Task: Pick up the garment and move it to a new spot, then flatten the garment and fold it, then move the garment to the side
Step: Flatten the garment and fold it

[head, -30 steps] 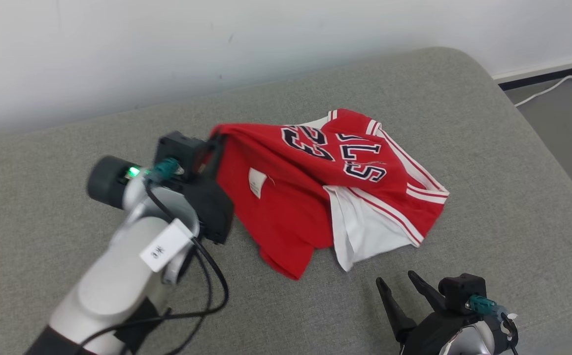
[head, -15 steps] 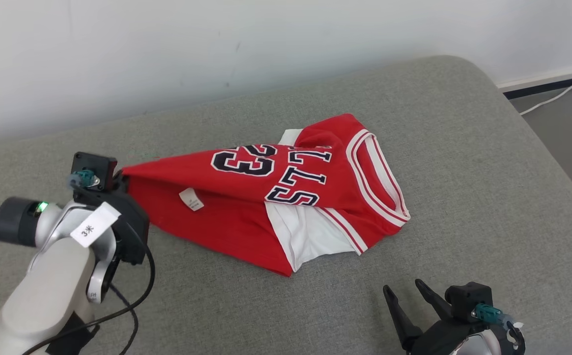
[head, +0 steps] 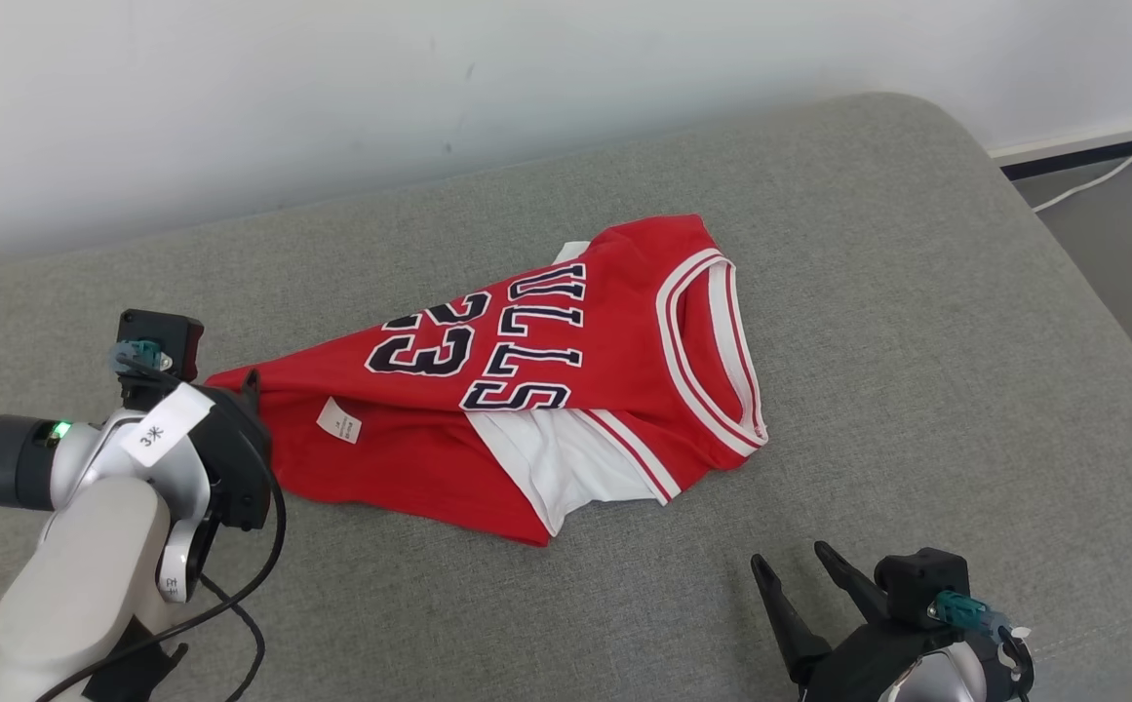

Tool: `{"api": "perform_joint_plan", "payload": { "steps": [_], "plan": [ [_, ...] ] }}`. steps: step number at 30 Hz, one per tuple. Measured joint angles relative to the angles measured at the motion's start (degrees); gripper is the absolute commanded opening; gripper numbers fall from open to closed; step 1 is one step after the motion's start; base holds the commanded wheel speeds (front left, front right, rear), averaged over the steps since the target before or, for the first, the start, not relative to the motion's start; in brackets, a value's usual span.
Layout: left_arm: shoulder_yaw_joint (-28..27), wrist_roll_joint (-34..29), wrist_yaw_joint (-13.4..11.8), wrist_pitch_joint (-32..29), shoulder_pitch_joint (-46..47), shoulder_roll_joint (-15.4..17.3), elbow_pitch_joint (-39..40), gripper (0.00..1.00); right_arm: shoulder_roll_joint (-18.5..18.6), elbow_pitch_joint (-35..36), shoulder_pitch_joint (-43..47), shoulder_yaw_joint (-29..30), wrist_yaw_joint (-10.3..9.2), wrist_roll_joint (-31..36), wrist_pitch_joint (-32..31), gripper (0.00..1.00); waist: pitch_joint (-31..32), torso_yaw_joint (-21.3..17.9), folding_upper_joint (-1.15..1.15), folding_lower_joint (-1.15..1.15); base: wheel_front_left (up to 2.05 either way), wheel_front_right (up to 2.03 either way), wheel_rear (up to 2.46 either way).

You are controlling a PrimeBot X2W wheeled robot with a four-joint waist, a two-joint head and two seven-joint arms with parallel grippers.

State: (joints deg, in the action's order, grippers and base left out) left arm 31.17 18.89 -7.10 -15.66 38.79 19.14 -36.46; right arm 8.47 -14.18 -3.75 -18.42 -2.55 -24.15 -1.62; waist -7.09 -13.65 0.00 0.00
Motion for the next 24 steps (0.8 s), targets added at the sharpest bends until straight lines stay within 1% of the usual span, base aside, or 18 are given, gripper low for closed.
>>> {"api": "perform_joint_plan", "payload": {
  "steps": [5, 8, 9, 12, 16, 19, 22, 24],
  "plan": [
    [-0.3, -0.2, 0.0, 0.3, -0.6, 0.1, 0.0, 1.0, 0.0, 0.2, -0.4, 0.0, 0.01, 0.0, -0.2, 1.0, -0.4, -0.1, 0.0, 0.0, 0.0, 0.0, 0.0],
    [-1.8, 0.1, 0.0, 2.3, -1.8, -0.3, 0.9, 1.0, 0.1, 0.4, -0.4, 0.4, -0.03, 0.0, 0.2, 1.0, -0.3, 0.1, 0.0, 0.0, 0.0, 0.0, 0.0],
    [-3.4, 1.2, 0.0, 5.1, -2.6, -1.4, 3.0, 1.0, 0.2, 1.1, -0.4, 1.4, -0.36, 0.0, 1.3, 1.0, -0.2, 0.5, 0.0, 0.0, 0.0, 0.0, 0.0],
    [-5.2, 3.3, 0.0, 9.4, -4.4, -3.4, 7.0, 1.0, 0.2, 2.0, -0.5, 2.9, -0.53, -0.3, 3.0, 1.0, 0.0, 1.2, 0.0, 0.0, 0.0, 0.0, 0.0],
    [-7.0, 4.1, 0.0, 15.2, -9.3, -4.8, 11.3, 1.0, 0.2, 3.2, -0.5, 4.7, -0.53, -1.0, 5.8, 1.0, 0.6, 2.5, 0.0, 0.0, 0.0, 0.0, 0.0],
    [-6.9, 5.0, 0.0, 20.7, -14.0, -5.9, 15.7, 1.0, 0.5, 3.0, -0.5, 5.7, -0.54, -1.0, 7.5, 1.0, 1.3, 3.7, 0.0, 0.0, 0.0, 0.0, 0.0],
    [-6.4, 4.9, 0.0, 24.7, -18.9, -6.3, 18.5, 1.0, 0.5, 3.1, -0.4, 6.4, -0.55, -1.2, 9.1, 1.0, 2.2, 4.9, 0.0, 0.0, 0.0, 0.0, 0.0],
    [-6.1, 4.9, 0.0, 26.9, -22.5, -6.3, 20.1, 1.0, 0.4, 3.6, -0.2, 7.2, -0.53, -2.4, 10.4, 1.0, 2.8, 5.7, 0.0, 0.0, 0.0, 0.0, 0.0]
  ]
}}
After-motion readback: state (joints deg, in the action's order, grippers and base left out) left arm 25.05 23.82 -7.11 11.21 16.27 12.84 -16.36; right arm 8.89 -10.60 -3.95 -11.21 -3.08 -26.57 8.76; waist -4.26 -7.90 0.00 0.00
